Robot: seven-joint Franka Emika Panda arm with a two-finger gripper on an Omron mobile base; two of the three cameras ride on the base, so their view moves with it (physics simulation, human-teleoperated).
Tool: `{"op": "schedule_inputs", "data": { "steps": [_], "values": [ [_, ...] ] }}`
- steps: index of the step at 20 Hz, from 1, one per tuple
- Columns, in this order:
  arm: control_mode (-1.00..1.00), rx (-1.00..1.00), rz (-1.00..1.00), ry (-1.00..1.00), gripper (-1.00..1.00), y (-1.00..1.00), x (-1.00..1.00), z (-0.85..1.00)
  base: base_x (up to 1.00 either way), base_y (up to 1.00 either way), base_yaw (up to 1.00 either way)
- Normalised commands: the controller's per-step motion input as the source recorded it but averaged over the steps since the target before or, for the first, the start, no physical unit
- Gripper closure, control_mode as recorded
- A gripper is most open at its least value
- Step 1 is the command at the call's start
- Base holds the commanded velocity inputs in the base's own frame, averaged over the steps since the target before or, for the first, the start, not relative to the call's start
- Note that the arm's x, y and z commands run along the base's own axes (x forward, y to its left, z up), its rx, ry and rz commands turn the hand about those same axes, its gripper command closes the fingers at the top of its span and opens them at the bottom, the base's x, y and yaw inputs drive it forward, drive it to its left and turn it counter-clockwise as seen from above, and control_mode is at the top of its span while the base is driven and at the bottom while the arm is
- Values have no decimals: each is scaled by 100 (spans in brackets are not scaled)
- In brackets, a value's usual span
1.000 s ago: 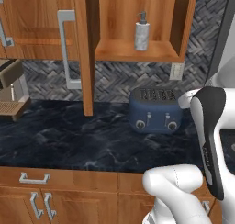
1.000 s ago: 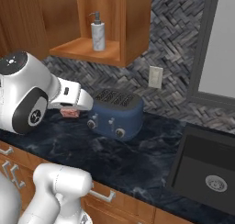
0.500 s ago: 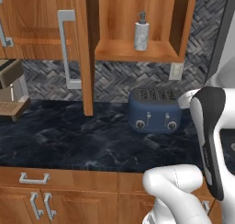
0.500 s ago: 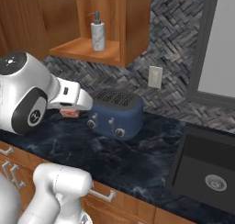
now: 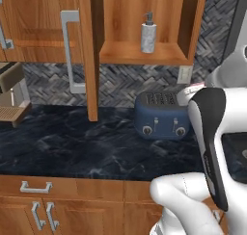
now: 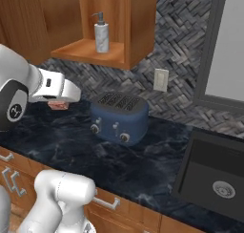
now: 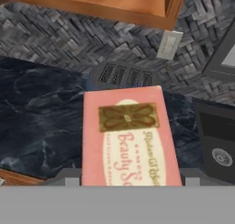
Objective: Pick up the bar soap and soap dispenser from the sink, and place them back in the cabinet, and close the cabinet door.
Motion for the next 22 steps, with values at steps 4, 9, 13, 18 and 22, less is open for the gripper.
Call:
{"op": "schedule_inputs", "data": {
  "steps": [4,9,13,18,22],
  "values": [
    [-100,0,0,-1,100,7,18,46,0,0,0],
    [-100,0,0,-1,100,9,37,39,0,0,0],
    [-100,0,0,0,100,18,50,43,0,0,0],
    [-100,0,0,0,100,11,43,27,0,0,0],
    [-100,0,3,-1,100,0,33,2,0,0,0]
  ]
}}
